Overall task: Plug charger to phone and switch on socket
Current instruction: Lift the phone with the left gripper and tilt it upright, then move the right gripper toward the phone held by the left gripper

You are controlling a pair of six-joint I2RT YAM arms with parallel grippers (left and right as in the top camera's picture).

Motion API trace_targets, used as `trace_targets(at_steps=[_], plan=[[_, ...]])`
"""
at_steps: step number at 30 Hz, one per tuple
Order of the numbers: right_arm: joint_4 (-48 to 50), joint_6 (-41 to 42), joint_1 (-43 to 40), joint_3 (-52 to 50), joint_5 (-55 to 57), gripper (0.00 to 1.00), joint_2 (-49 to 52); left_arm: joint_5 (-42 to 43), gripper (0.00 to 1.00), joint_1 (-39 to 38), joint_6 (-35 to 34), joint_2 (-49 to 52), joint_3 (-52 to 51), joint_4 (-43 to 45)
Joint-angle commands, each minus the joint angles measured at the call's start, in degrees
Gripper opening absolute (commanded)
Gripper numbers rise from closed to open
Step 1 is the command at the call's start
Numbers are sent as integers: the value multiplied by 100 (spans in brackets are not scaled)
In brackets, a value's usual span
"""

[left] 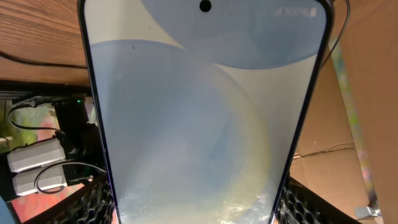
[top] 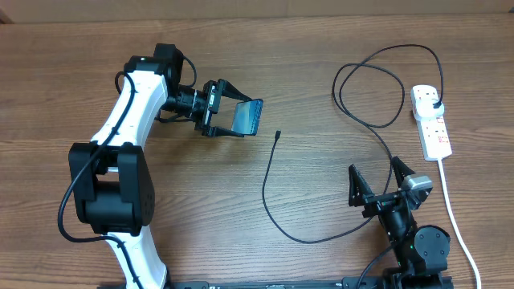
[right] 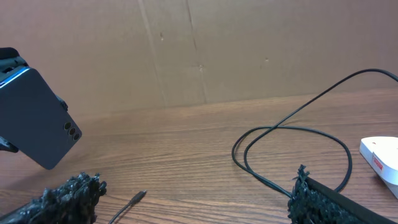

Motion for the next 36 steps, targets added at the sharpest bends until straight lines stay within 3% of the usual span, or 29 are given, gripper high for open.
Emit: trace_targets(at_steps=[1, 12, 19, 25, 36], plan=[[24, -7, -15, -61, -9, 100, -50, -140, 64, 37, -166, -22, 157, -15], [24, -7, -15, -61, -9, 100, -50, -4162, 65, -28, -850, -22, 157, -20], [39, -7, -15, -61, -11, 100, -50, -5683, 65, -199, -841, -22, 157, -120], [72, 111, -13, -61, -46, 100, -50, -6168, 65, -304, -841, -22, 157, -144], [63, 385, -15, 280, -1386, 100, 92, -6443, 66, -319, -844, -22, 157, -142]])
